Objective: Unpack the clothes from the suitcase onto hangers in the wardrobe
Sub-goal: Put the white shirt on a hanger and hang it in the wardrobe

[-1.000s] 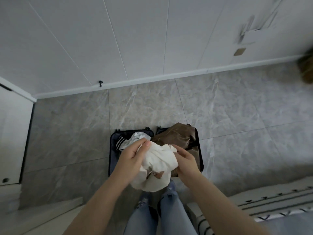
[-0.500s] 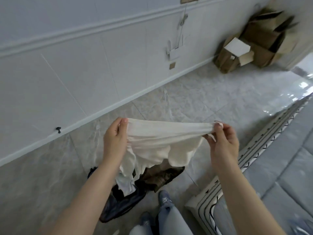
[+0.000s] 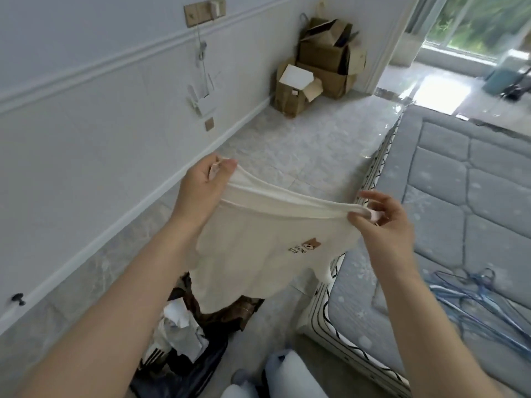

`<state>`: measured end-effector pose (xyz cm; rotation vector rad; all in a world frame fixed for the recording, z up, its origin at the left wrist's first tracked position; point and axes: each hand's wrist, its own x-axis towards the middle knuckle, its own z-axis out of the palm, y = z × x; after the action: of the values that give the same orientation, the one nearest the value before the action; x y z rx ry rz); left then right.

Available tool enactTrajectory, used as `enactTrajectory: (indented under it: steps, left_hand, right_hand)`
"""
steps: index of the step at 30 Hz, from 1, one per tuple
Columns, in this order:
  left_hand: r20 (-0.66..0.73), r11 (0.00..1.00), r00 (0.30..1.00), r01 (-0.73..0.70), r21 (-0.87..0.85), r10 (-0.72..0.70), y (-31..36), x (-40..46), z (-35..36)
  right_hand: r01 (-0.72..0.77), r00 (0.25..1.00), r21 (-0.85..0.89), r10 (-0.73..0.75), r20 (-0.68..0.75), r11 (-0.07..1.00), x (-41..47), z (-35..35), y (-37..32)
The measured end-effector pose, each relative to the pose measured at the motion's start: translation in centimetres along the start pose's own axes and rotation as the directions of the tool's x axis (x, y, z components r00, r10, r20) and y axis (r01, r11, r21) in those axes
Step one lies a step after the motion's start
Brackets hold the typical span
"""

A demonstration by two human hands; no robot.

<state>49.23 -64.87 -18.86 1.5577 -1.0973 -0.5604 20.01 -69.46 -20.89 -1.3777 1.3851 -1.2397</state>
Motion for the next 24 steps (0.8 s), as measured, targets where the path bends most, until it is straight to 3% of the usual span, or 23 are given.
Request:
enactTrajectory:
  steps: [5, 9, 13, 16, 20, 24]
  left_hand:
    - [0.235, 0.988, 0.968, -0.113, 0.101, 0.087, 3.5, 0.2, 4.8]
    - [0.401, 0.959, 0.91, -0.2, 0.201, 0.106, 5.9, -1.1, 9.4]
    - [0.425, 0.88, 0.881, -0.358, 0.311, 0.209, 7.9, -2.9, 15.4]
    - [0.445, 0.861, 0.859, -0.41, 0.3, 0.254, 9.3, -4.3, 20.1]
    - [0.457, 0.886, 0.853, -0.394, 0.245, 0.253, 10.6, -6.3, 26.9]
    - [0.455, 0.896, 0.85, -0.392, 0.208, 0.267, 11.8, -8.8, 34.4]
  right_hand:
    - [-0.013, 0.974, -0.256, -0.046, -0.222, 0.967, 0.1, -6.7, 0.9]
    - [-0.046, 0.92, -0.309, -0.081, -0.384, 0.95, -0.1, -12.7, 1.7]
    - [-0.07, 0.834, -0.192, -0.048, -0.55, 0.979, -0.9, -19.2, 3.1]
    - [-0.106, 0.786, -0.019, 0.072, -0.614, 0.994, -1.6, -23.8, 4.5]
    - [-0.16, 0.778, 0.203, 0.25, -0.576, 0.966, -2.3, -30.8, 6.0]
    - [-0.223, 0.775, 0.229, 0.315, -0.548, 0.947, -2.9, -38.1, 7.8]
